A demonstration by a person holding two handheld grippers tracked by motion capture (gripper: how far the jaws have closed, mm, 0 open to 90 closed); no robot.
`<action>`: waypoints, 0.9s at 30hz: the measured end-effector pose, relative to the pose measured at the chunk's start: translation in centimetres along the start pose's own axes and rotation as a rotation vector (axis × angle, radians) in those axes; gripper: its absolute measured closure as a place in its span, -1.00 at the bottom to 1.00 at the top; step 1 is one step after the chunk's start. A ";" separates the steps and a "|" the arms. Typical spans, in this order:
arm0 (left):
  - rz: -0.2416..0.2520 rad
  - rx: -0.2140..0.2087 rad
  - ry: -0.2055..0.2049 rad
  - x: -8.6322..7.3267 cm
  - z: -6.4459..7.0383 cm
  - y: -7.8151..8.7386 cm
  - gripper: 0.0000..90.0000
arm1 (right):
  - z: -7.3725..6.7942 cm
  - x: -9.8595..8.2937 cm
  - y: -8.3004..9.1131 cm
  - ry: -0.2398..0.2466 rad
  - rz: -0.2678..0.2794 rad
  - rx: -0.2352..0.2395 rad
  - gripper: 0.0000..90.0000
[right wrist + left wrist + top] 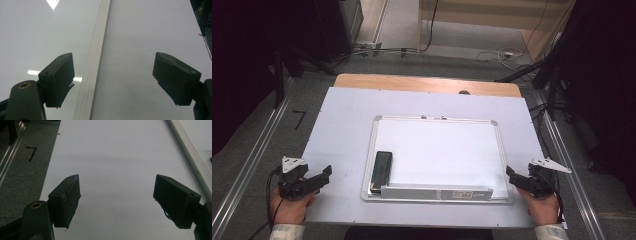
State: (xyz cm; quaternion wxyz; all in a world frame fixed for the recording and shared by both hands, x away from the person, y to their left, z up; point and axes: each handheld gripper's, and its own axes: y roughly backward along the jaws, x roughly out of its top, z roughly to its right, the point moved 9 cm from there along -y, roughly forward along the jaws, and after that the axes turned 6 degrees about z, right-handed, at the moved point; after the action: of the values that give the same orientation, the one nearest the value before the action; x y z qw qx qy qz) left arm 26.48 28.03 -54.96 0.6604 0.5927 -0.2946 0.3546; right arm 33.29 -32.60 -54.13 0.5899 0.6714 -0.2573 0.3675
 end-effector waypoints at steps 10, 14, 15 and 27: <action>-0.001 0.013 0.009 -0.2 -0.9 0.0 -0.51 | 0.0 0.0 0.0 0.000 0.000 0.002 -0.64; -0.001 0.015 0.012 -0.3 -1.1 0.1 -0.51 | 0.0 0.0 0.0 0.000 0.000 0.000 -0.64; -0.001 0.015 0.013 -0.4 -1.2 0.1 -0.51 | 0.0 0.0 0.0 0.001 0.000 0.001 -0.64; -0.009 0.029 0.015 -0.7 -2.2 0.3 -0.51 | 0.0 0.0 0.0 0.000 -0.002 0.000 -0.64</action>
State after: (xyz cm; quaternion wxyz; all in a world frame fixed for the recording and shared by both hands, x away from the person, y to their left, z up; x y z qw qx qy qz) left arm 25.74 30.10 -55.63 0.6557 0.6006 -0.2818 0.3604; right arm 33.31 -32.61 -54.18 0.5903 0.6716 -0.2566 0.3670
